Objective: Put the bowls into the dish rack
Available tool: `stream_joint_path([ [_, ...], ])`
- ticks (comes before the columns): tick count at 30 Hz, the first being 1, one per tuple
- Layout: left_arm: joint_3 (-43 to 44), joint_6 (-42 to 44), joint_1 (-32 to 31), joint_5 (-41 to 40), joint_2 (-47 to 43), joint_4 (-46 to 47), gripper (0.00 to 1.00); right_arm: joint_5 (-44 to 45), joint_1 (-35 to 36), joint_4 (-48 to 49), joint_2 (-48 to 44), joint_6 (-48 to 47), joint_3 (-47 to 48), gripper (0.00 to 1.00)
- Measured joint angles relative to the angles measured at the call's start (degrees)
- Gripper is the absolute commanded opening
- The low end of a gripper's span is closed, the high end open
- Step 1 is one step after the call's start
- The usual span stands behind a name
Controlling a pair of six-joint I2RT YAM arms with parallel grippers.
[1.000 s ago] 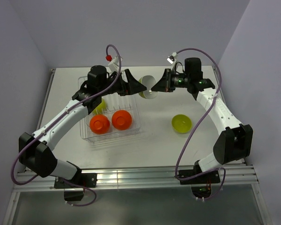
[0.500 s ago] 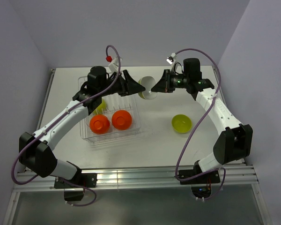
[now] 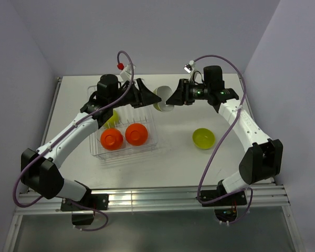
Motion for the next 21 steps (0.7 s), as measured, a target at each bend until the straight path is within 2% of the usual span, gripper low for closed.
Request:
stream_joint_path([
  [5,-0.5,-0.1,2.3,-0.5,-1.1,0.0,0.00,0.1,0.1,-0.3,0.0,-0.2,0.0,0.77],
  [6,-0.8,-0.1,3.0,-0.9,-1.6,-0.1,0.00,0.2,0.1,-0.4,0.0,-0.2,0.1,0.87],
  [9,-1.1,0.3,5.4,-2.5,-2.5,-1.7,0.00,0.9,0.0,-0.7,0.0,-0.5,0.2,0.94],
  [10,-1.1,1.0,6.0,-3.6,-2.7,-2.6,0.00,1.2,0.0,-1.0,0.0,-0.6,0.3,1.00],
  [14,0.2,5.8,8.1,-11.4,-2.7,-8.1,0.00,1.9,-0.2,-2.0,-0.4,-1.1,0.4,1.00],
  [21,8.8,19.1,8.1,-31.7,1.3,-16.9,0.00,3.0,-1.5,-4.7,-0.8,-3.1,2.1,1.00],
])
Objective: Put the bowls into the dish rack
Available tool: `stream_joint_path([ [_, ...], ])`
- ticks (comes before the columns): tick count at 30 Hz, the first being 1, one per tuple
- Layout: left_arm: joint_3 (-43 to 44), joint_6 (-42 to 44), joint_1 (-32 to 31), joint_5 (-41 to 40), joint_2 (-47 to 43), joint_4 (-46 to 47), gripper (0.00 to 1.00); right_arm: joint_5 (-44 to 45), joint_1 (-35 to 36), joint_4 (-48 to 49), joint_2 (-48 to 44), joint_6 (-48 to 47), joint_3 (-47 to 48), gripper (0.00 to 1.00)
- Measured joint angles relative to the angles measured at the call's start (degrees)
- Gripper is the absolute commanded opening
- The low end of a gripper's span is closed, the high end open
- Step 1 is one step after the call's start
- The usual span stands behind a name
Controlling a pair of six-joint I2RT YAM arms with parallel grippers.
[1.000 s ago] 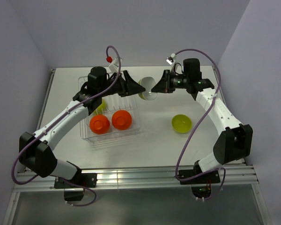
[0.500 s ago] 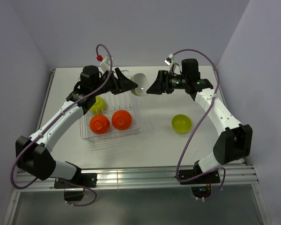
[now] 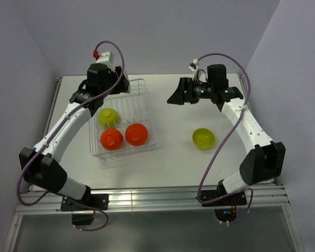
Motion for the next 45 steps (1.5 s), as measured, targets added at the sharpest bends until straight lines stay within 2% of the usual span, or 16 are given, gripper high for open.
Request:
stream_joint_path([
  [6,3.6,13.4,-0.4,-14.0,7.0,-1.2,0.00,0.7,-0.2,-1.2,-0.2,-0.8,0.1,1.00],
  [12,5.0,24.9,-1.4,-22.3,15.9,-2.1,0.00,0.8,-0.2,-1.6,-0.2,-1.2,0.0,1.00],
  [16,6.8,29.7,-2.5,-27.3,20.7,-2.2,0.00,0.8,-0.2,-1.8,-0.2,-1.6,0.0,1.00],
  [29,10.1,37.1,-5.0,-37.5,29.9,-2.0,0.00,1.2,-0.2,-3.2,-0.2,-2.5,0.1,1.00],
  [45,12.5,40.1,-5.0,-40.3,36.0,-2.5,0.00,1.2,-0.5,-3.3,-0.2,-3.1,0.0,1.00],
])
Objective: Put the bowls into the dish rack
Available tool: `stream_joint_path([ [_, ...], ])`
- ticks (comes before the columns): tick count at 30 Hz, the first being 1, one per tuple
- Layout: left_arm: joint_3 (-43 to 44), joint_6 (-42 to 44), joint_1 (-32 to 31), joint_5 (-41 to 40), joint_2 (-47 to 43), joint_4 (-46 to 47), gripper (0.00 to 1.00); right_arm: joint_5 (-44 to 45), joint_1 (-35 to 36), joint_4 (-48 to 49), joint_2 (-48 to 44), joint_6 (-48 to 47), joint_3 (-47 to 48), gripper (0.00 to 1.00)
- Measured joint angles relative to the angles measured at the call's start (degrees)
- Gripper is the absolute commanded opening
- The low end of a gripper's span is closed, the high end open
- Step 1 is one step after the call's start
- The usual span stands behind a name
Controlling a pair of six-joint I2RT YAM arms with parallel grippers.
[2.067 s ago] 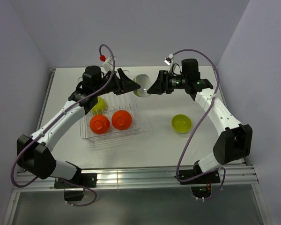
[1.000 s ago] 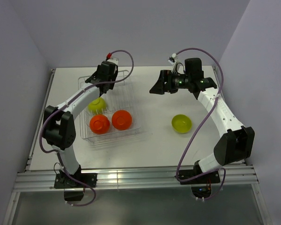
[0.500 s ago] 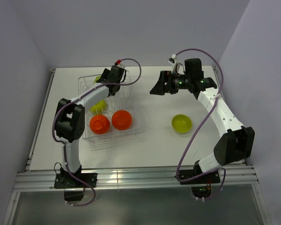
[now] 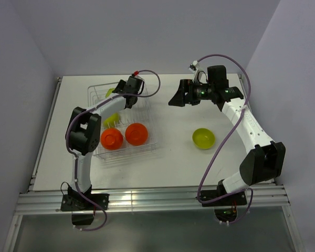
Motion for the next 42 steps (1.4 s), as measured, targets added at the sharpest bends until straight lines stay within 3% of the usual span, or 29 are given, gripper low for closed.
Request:
stream_joint_path([
  [10,0.3,0.3,0.0,-0.7,1.7,-0.2,0.03,0.0,-0.1,0.0,0.0,-0.1,0.0,1.00],
  [20,2.0,1.0,0.0,-2.6,3.8,-0.8,0.38,-0.1,-0.1,-0.4,0.0,-0.3,0.0,1.00],
  [32,2.8,1.0,0.3,-1.3,4.9,-2.2,0.44,-0.2,-0.1,-0.5,0.0,-0.5,0.0,1.00],
  [37,2.8,1.0,0.3,-1.2,4.9,-2.4,0.65,-0.3,-0.1,-0.7,0.0,-0.5,0.0,1.00],
  [42,2.8,0.9,0.3,0.7,4.9,-3.2,0.72,-0.3,-0.1,-0.8,0.0,-0.5,0.0,1.00],
])
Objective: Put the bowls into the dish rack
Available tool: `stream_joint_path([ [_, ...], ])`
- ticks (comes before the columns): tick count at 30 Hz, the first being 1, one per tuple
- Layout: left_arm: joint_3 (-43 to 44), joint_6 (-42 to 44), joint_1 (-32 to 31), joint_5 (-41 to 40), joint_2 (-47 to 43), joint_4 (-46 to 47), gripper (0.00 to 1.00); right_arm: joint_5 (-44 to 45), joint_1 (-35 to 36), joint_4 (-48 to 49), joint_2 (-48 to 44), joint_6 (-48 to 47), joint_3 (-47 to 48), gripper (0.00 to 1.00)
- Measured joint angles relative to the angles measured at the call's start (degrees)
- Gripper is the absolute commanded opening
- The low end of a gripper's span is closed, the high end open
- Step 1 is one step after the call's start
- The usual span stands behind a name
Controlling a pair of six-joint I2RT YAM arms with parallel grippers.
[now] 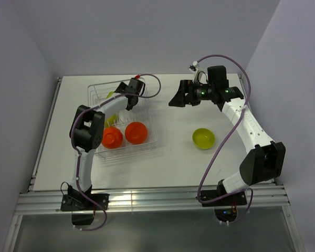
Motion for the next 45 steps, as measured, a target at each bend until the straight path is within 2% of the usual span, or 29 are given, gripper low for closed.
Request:
stream_joint_path([
  [5,0.6,-0.1,0.0,2.0,0.0,-1.0,0.77,0.0,0.0,0.0,0.0,0.0,0.0,1.00],
  [20,2.8,-3.7,0.0,7.6,-1.1,-4.1,0.82,1.2,0.0,-2.6,0.0,-3.1,0.2,1.00],
  [23,1.2,-5.4,0.2,15.4,-6.6,-4.2,0.89,2.8,-0.1,-5.5,0.0,-6.4,0.3,1.00],
  [24,-0.2,-5.9,0.3,18.6,-10.0,-3.9,0.99,3.5,-0.2,-6.5,0.0,-7.7,0.3,1.00],
  [27,-3.5,-7.3,0.4,26.8,-20.6,-2.9,1.00,5.5,-1.0,-10.2,-0.2,-12.0,0.3,1.00],
  [30,-4.4,-8.9,1.2,38.6,-32.1,-2.1,1.00,7.9,-2.6,-15.3,-0.6,-17.4,0.3,0.97],
  [34,-4.6,-10.5,2.4,52.5,-41.9,-1.6,1.00,10.9,-6.7,-23.5,-0.7,-25.0,0.2,0.93],
  [40,-12.5,-11.8,2.7,64.2,-47.8,-2.1,1.00,19.1,-16.7,-30.7,0.0,-33.0,-2.0,0.88],
  [45,-20.7,-13.0,2.8,67.5,-48.4,-3.8,0.99,25.4,-19.0,-31.1,2.5,-35.3,-6.0,0.80],
])
